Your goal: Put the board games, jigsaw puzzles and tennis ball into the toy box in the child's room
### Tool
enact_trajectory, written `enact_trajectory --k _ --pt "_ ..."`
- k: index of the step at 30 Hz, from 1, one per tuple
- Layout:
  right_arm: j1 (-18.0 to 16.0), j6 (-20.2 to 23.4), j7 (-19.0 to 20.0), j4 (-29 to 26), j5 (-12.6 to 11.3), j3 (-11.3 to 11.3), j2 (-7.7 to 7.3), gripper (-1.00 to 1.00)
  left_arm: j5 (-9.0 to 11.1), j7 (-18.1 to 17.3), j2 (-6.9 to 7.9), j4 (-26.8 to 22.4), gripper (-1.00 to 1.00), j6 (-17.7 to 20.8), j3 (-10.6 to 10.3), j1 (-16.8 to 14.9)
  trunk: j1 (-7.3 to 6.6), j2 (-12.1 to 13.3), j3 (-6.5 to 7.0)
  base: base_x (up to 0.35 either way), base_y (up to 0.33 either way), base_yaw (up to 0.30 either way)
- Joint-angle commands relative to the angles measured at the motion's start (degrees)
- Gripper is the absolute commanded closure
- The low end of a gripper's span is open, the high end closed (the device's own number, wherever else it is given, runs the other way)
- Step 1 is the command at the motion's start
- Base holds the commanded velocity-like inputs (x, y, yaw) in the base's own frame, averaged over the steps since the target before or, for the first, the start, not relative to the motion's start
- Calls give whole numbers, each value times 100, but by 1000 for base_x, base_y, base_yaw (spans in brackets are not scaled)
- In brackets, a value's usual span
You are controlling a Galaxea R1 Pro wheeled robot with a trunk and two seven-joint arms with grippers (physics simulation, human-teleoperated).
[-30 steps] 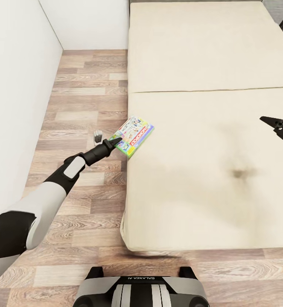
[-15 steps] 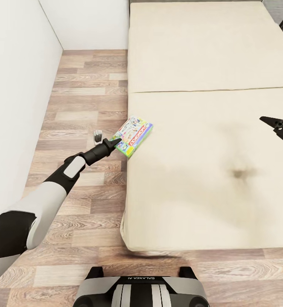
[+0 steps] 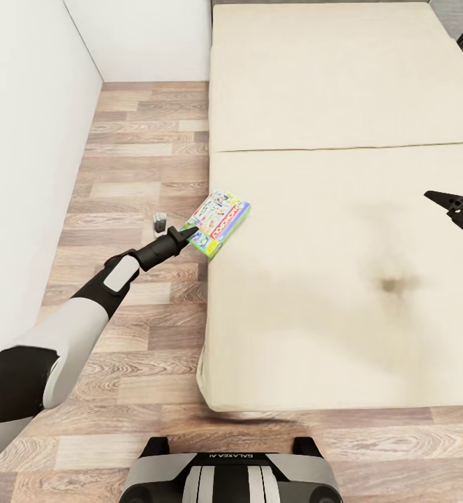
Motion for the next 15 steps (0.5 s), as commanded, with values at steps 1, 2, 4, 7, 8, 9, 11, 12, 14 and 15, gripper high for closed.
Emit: enact_trajectory --k 1,2,4,7,8,9,11,12,14,15 --pt "-5 28 60 -1 55 -8 0 -100 -15 13 7 10 100 -13 -58 -1 1 -1 -3 0 0 0" --pt "-5 28 59 -1 55 -9 2 -100 -12 10 10 0 100 -10 -55 2 1 -1 -3 0 0 0" --pt "-5 28 59 -1 55 -9 0 -100 -3 -4 17 -18 100 -4 -49 9 1 -1 -3 0 0 0" --pt "-5 28 61 -1 55 -11 1 -100 2 -27 21 -34 100 2 -47 13 1 -1 -3 0 0 0" --pt "-5 28 62 -1 55 -12 0 -100 4 -36 21 -44 100 7 -48 15 1 -1 -3 0 0 0" --pt "-5 28 61 -1 55 -13 -1 -100 6 -43 19 -59 100 17 -51 16 1 -1 -3 0 0 0" --pt "-5 28 62 -1 55 -14 -1 -100 7 -49 18 -80 100 26 -53 19 1 -1 -3 0 0 0" --pt "-5 28 63 -1 55 -14 -1 -100 8 -53 17 -102 100 37 -55 21 1 -1 -3 0 0 0" --pt "-5 28 64 -1 55 -15 -2 -100 9 -57 17 -127 100 48 -56 23 1 -1 -3 0 0 0" --pt "-5 28 64 -1 55 -15 -2 -100 9 -60 16 -150 100 58 -57 24 1 -1 -3 0 0 0"
